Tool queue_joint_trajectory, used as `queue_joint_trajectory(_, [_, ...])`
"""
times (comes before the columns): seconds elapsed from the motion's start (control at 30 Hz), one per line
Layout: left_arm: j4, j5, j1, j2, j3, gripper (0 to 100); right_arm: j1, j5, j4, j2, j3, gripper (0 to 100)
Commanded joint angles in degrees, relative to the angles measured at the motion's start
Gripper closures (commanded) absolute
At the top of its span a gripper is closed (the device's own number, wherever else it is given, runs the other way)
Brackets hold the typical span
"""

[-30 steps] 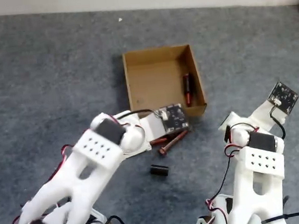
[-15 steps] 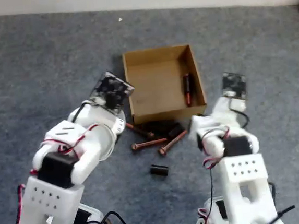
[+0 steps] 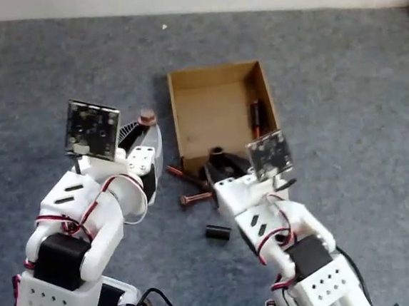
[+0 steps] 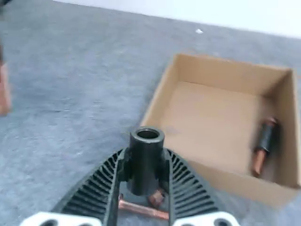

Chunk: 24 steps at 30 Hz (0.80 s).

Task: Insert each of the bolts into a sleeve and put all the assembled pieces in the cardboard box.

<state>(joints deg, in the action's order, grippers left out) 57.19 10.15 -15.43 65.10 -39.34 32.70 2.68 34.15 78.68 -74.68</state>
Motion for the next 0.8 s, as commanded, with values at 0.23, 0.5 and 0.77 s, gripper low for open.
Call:
queue_joint_trajectory(0.23, [-10.81,8.62,-0.13,0.48,1.45,99,8.4,-1.58,-13.76,6.9,-8.4,99.4])
queue_joint_trajectory(0.5, [-13.19,9.23,-8.4,0.4,-2.15,99,9.36,-5.01,-13.76,12.88,-10.51,99.4])
queue_joint_trajectory(0.77, [-18.9,9.05,-8.84,0.48,-7.87,99,9.8,-5.19,-13.58,22.46,-14.81,99.4])
